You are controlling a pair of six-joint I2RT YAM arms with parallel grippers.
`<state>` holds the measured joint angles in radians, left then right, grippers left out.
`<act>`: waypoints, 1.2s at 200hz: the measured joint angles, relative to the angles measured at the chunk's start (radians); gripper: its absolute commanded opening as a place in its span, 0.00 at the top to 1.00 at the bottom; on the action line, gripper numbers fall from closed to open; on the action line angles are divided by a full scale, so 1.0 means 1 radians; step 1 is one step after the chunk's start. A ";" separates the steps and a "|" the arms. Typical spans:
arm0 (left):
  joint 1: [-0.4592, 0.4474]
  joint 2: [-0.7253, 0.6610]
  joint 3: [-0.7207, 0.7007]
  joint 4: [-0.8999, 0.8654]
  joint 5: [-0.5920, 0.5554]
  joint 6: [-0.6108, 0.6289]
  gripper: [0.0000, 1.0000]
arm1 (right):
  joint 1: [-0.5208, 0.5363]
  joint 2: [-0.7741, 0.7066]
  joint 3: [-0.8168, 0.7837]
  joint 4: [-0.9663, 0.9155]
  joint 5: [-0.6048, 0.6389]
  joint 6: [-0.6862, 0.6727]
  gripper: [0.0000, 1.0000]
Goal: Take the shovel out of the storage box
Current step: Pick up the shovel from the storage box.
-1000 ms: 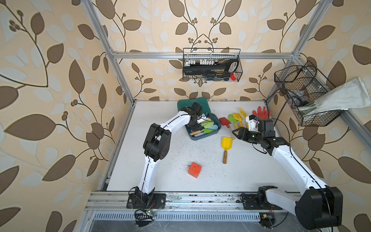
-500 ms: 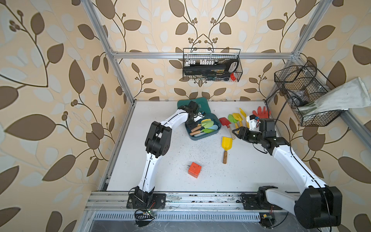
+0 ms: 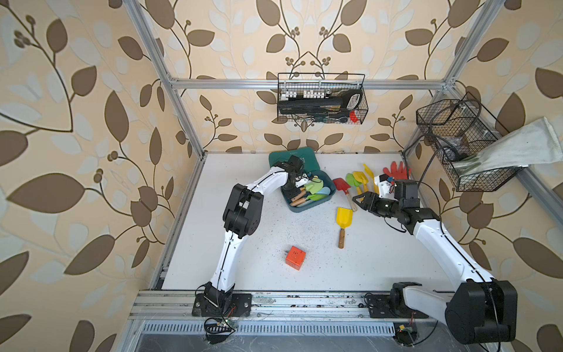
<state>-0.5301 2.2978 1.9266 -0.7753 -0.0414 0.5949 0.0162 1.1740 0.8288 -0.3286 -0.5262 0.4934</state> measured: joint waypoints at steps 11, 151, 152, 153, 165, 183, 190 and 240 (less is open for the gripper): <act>0.000 -0.002 -0.004 0.002 0.004 -0.001 0.80 | -0.002 0.002 -0.002 0.004 -0.005 0.001 0.44; 0.000 -0.286 -0.110 -0.002 0.069 -0.051 0.91 | -0.050 0.058 -0.026 0.037 -0.088 0.025 0.44; 0.000 -0.286 -0.111 -0.003 0.069 -0.051 0.91 | -0.050 0.058 -0.026 0.038 -0.088 0.026 0.44; 0.000 -0.286 -0.112 -0.002 0.069 -0.051 0.91 | -0.050 0.058 -0.026 0.038 -0.089 0.026 0.44; 0.000 -0.286 -0.120 -0.003 0.068 -0.056 0.92 | -0.052 0.058 -0.030 0.042 -0.092 0.027 0.44; 0.000 -0.286 -0.129 -0.010 0.068 -0.076 0.94 | -0.056 0.058 -0.032 0.042 -0.093 0.028 0.44; 0.000 -0.286 -0.129 -0.010 0.069 -0.088 0.94 | -0.056 0.058 -0.032 0.043 -0.095 0.030 0.44; 0.000 -0.404 -0.245 0.073 0.109 -0.275 0.95 | -0.058 0.058 -0.036 0.049 -0.098 0.031 0.44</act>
<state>-0.5297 1.8942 1.6814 -0.7025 0.0673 0.3202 -0.0414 1.2316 0.7925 -0.2798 -0.6247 0.5240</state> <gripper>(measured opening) 0.273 0.562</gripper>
